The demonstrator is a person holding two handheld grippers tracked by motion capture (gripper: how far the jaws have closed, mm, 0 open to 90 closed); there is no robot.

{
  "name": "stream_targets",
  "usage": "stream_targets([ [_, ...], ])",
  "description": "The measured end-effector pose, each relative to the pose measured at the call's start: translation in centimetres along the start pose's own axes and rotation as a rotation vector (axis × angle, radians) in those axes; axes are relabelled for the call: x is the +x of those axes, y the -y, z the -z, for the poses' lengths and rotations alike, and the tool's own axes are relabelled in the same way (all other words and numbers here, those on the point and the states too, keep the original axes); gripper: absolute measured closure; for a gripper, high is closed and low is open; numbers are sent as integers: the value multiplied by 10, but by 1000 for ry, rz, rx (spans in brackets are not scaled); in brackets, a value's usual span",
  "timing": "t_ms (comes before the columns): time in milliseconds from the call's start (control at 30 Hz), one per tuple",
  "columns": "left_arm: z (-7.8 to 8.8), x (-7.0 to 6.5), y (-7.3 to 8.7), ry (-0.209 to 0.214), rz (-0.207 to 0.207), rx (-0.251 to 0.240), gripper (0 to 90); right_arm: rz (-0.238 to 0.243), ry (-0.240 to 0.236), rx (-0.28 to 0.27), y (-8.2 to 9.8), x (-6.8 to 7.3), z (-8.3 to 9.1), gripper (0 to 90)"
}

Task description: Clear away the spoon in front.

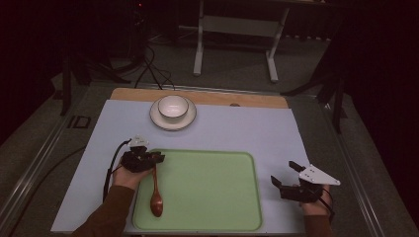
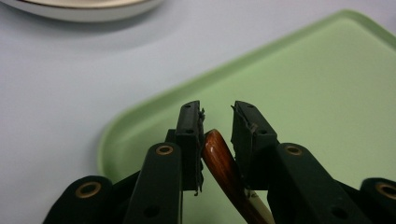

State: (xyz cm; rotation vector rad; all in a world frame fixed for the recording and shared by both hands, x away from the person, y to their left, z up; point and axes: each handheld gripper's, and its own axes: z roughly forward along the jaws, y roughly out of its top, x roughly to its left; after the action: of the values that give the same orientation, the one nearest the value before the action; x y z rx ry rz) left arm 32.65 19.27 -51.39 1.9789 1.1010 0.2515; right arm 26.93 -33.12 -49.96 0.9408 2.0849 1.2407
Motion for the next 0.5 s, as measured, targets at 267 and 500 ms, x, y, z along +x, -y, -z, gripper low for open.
stream_targets([
  [267, -1, -1, 4, 9, -13, 7, 703, 0, -1, 3, 0, 0, 0, 127],
  [500, -8, -3, 6, -8, -36, 39, 668, 6, -1, 5, 0, 0, 0, 127],
])
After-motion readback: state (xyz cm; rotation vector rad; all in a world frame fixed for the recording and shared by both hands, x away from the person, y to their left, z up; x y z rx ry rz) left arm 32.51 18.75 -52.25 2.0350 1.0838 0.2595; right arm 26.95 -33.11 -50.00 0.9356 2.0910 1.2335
